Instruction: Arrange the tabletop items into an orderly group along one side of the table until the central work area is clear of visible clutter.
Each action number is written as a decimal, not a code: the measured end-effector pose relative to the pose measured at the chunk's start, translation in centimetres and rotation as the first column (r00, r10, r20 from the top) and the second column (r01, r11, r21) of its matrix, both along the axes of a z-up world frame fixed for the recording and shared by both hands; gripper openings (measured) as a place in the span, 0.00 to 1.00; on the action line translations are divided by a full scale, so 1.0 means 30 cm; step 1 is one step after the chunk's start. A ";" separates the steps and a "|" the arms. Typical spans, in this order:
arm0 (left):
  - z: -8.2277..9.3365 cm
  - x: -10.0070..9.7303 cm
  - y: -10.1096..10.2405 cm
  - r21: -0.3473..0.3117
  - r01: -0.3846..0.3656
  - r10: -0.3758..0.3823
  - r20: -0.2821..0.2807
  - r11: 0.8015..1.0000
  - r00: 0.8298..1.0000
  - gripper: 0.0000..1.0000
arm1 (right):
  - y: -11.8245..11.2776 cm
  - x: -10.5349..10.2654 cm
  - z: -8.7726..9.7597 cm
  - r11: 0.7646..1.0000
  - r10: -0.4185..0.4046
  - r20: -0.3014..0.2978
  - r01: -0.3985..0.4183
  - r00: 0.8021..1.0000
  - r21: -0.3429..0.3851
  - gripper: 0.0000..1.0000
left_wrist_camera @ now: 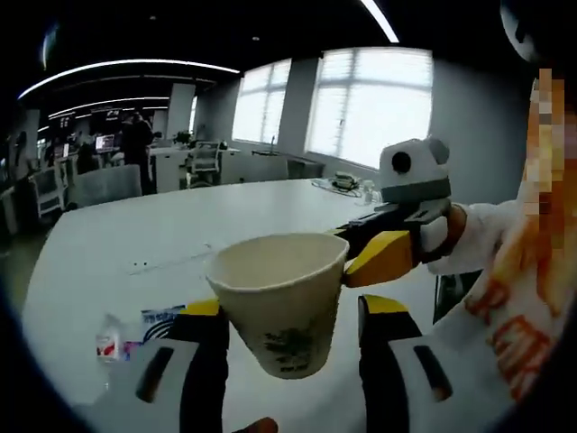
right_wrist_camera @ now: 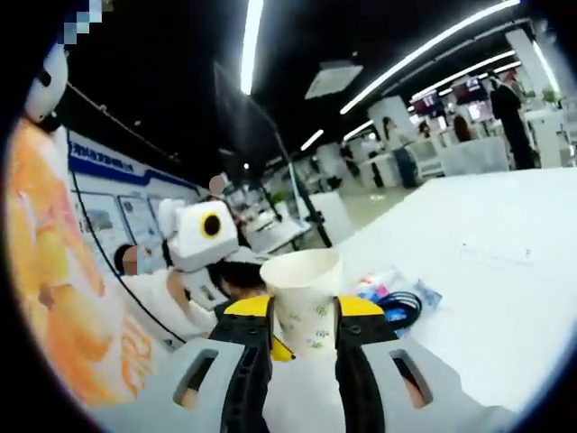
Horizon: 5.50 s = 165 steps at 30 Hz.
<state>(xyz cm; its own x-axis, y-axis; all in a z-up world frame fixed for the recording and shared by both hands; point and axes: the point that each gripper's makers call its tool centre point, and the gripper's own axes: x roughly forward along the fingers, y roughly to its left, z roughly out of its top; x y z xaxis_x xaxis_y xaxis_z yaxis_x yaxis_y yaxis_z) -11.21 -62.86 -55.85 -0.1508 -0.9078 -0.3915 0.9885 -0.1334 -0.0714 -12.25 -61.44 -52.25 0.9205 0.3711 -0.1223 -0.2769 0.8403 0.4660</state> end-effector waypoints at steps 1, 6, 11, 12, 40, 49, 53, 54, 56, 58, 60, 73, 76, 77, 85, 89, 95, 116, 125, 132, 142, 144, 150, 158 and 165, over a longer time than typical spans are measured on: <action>-0.009 0.005 -0.001 0.007 -0.004 0.004 0.033 1.000 0.999 0.58 | -0.002 0.005 -0.002 1.000 -0.003 -0.002 0.003 1.000 0.000 0.22; -0.029 0.033 0.016 0.001 -0.036 0.036 0.052 0.999 0.998 0.48 | -0.003 0.008 -0.022 1.000 -0.004 -0.027 0.004 1.000 -0.002 0.22; -0.029 0.042 0.038 -0.030 -0.048 0.050 0.049 0.998 0.998 0.45 | 0.007 0.008 -0.024 1.000 0.007 -0.036 -0.007 0.999 -0.006 0.24; -0.025 0.045 0.041 -0.038 -0.051 0.052 0.043 0.998 0.998 0.44 | 0.003 0.008 -0.023 1.000 0.004 -0.034 -0.004 0.999 -0.003 0.26; -0.103 0.006 0.044 0.022 0.036 -0.039 0.148 0.999 0.988 0.44 | 0.112 0.022 -0.064 0.867 0.244 -0.212 -0.311 0.946 -0.390 0.01; -0.140 0.063 0.075 0.065 -0.058 0.059 -0.010 0.996 0.998 0.62 | 0.054 0.059 -0.095 0.854 0.191 -0.229 -0.277 0.954 -0.441 0.00; -0.159 0.092 0.102 0.077 -0.074 0.073 0.016 0.994 0.997 0.68 | -0.035 0.098 -0.139 0.840 0.120 -0.254 -0.234 0.960 -0.489 0.00; -0.163 0.098 0.109 0.081 -0.080 0.080 0.014 0.993 0.997 0.69 | -0.057 0.103 -0.155 0.830 0.104 -0.265 -0.230 0.959 -0.509 0.00; -0.176 0.112 0.126 0.092 -0.104 0.105 -0.007 0.990 0.994 0.70 | -0.095 0.121 -0.187 0.823 0.084 -0.273 -0.221 0.958 -0.524 0.00; -0.186 0.126 0.143 0.099 -0.130 0.133 -0.026 0.987 0.991 0.71 | -0.121 0.135 -0.216 0.830 0.069 -0.283 -0.212 0.957 -0.515 0.00; -0.193 0.135 0.159 0.102 -0.150 0.154 -0.038 0.983 0.987 0.71 | -0.146 0.140 -0.263 0.838 0.042 -0.319 -0.208 0.947 -0.505 0.00; -0.218 0.223 0.212 0.129 -0.229 0.237 -0.047 0.965 0.970 0.72 | -0.140 0.116 -0.486 0.820 0.024 -0.413 -0.254 0.910 -0.512 0.00; -0.215 0.237 0.214 0.125 -0.239 0.247 -0.052 0.963 0.968 0.72 | -0.132 0.107 -0.509 0.816 0.026 -0.429 -0.267 0.903 -0.512 0.00; -0.216 0.240 0.214 0.125 -0.242 0.250 -0.055 0.962 0.967 0.72 | -0.129 0.101 -0.525 0.818 0.027 -0.436 -0.271 0.900 -0.507 0.00; -0.230 0.232 0.216 0.142 -0.234 0.245 -0.062 0.962 0.968 0.72 | -0.100 0.058 -0.571 0.806 0.035 -0.467 -0.301 0.884 -0.510 0.00; -0.227 0.220 0.211 0.140 -0.231 0.243 -0.070 0.963 0.968 0.72 | -0.094 0.049 -0.584 0.825 0.027 -0.467 -0.283 0.884 -0.488 0.00; -0.236 0.218 0.218 0.158 -0.220 0.232 -0.064 0.963 0.971 0.73 | -0.083 0.043 -0.593 0.838 0.021 -0.471 -0.272 0.882 -0.472 0.00; -0.226 0.198 0.207 0.154 -0.204 0.219 -0.087 0.967 0.972 0.73 | -0.060 0.016 -0.627 0.819 0.033 -0.486 -0.302 0.873 -0.487 0.07; -0.225 0.193 0.198 0.153 -0.193 0.209 -0.096 0.969 0.973 0.74 | -0.044 0.019 -0.608 0.820 0.028 -0.471 -0.290 0.881 -0.493 0.20; -0.246 0.180 0.199 0.173 -0.180 0.199 -0.100 0.968 0.975 0.76 | -0.060 0.014 -0.577 0.841 0.016 -0.446 -0.253 0.895 -0.478 0.28; -0.221 0.225 0.164 0.123 -0.247 0.265 -0.160 0.961 0.951 0.77 | -0.100 -0.017 -0.497 0.877 -0.027 -0.388 -0.164 0.921 -0.452 0.39; -0.212 0.232 0.156 0.114 -0.252 0.268 -0.165 0.961 0.949 0.78 | -0.111 -0.033 -0.484 0.885 -0.037 -0.376 -0.144 0.926 -0.442 0.40; -0.209 0.250 0.141 0.117 -0.263 0.279 -0.161 0.958 0.947 0.79 | -0.134 -0.082 -0.449 0.917 -0.073 -0.369 -0.083 0.927 -0.390 0.48; -0.215 0.293 0.129 0.128 -0.301 0.318 -0.147 0.945 0.937 0.83 | -0.169 -0.133 -0.439 0.945 -0.161 -0.361 0.038 0.918 -0.326 0.66; -0.212 0.314 0.124 0.122 -0.328 0.344 -0.139 0.937 0.929 0.86 | -0.203 -0.176 -0.409 0.948 -0.229 -0.338 0.130 0.913 -0.290 0.67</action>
<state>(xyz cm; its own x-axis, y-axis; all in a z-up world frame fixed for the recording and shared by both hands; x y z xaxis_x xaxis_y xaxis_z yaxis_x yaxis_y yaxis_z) -1.78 -59.13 -62.21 0.0906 -0.8754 -0.4749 0.9496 0.2196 -0.2236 -17.52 -67.53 -64.52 0.8414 0.1140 -0.5282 0.0371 0.9630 0.2670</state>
